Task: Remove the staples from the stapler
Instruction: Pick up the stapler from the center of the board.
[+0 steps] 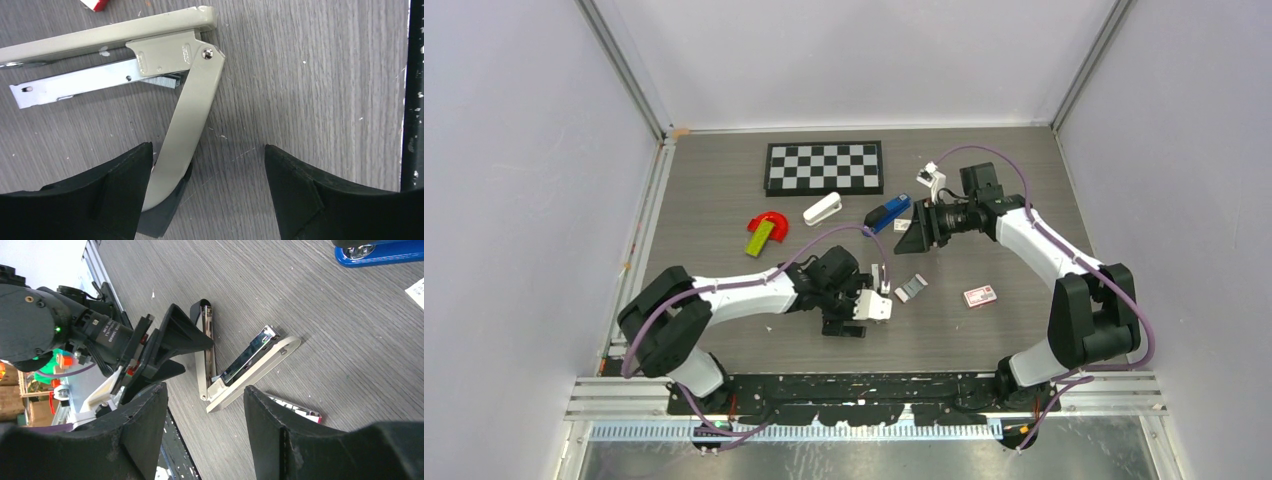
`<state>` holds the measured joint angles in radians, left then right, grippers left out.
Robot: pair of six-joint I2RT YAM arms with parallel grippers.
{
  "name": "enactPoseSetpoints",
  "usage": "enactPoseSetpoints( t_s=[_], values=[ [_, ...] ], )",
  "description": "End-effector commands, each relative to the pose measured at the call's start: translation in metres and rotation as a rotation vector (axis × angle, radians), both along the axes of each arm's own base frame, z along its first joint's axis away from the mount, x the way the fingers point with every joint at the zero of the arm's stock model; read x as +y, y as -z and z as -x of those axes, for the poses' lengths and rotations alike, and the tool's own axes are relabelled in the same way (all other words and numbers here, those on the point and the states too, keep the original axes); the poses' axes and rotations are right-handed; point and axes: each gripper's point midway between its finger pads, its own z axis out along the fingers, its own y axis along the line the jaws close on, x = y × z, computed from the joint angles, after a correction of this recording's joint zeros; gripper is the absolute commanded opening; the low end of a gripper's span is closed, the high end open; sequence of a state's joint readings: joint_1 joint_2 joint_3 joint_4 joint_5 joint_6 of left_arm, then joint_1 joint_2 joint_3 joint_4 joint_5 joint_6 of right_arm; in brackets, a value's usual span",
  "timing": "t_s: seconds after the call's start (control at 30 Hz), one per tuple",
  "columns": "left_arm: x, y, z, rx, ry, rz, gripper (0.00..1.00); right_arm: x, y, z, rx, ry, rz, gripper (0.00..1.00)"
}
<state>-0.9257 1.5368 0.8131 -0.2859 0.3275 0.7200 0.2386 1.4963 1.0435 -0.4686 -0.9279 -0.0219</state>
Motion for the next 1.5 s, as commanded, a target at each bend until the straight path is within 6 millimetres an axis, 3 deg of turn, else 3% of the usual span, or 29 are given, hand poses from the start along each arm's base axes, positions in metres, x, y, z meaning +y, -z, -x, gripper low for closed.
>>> enactPoseSetpoints(
  t_s=[0.0,0.17,0.33,0.47,0.57,0.8,0.97,1.0,1.1,1.27,1.47],
  values=[
    [-0.025,-0.013,-0.011,-0.049,0.056,0.078,0.79,0.002,-0.031,-0.002,-0.106,-0.033,-0.042,0.62],
    [-0.023,-0.001,-0.011,-0.014,0.031,0.04,0.44,0.001,-0.03,0.0,-0.112,-0.046,-0.036,0.62],
    [-0.017,0.006,-0.006,-0.008,0.015,0.048,0.33,0.001,-0.031,0.001,-0.114,-0.052,-0.04,0.63],
    [-0.014,-0.002,-0.001,-0.008,0.007,0.076,0.11,0.0,-0.029,0.004,-0.121,-0.076,-0.033,0.62],
    [-0.011,-0.013,0.003,-0.003,0.006,0.091,0.0,-0.001,-0.03,0.01,-0.144,-0.124,-0.025,0.63],
    [-0.012,-0.053,0.018,0.048,0.02,0.166,0.0,-0.018,-0.028,0.041,-0.378,-0.38,0.063,0.73],
    [-0.009,-0.082,0.029,0.139,0.04,0.179,0.0,-0.032,-0.002,0.073,-0.751,-0.71,0.083,0.99],
    [-0.006,-0.087,0.033,0.177,0.034,0.174,0.0,-0.032,0.003,0.076,-0.832,-0.764,0.071,0.99],
    [-0.005,-0.103,0.036,0.244,0.024,0.198,0.0,-0.022,0.003,0.071,-1.015,-0.819,0.018,1.0],
    [-0.001,-0.114,0.038,0.32,0.007,0.212,0.0,-0.001,0.009,0.048,-1.28,-0.889,-0.005,1.0],
    [0.0,-0.119,0.039,0.375,0.001,0.21,0.0,0.03,0.011,0.016,-1.573,-0.81,0.076,1.0]
  ],
)
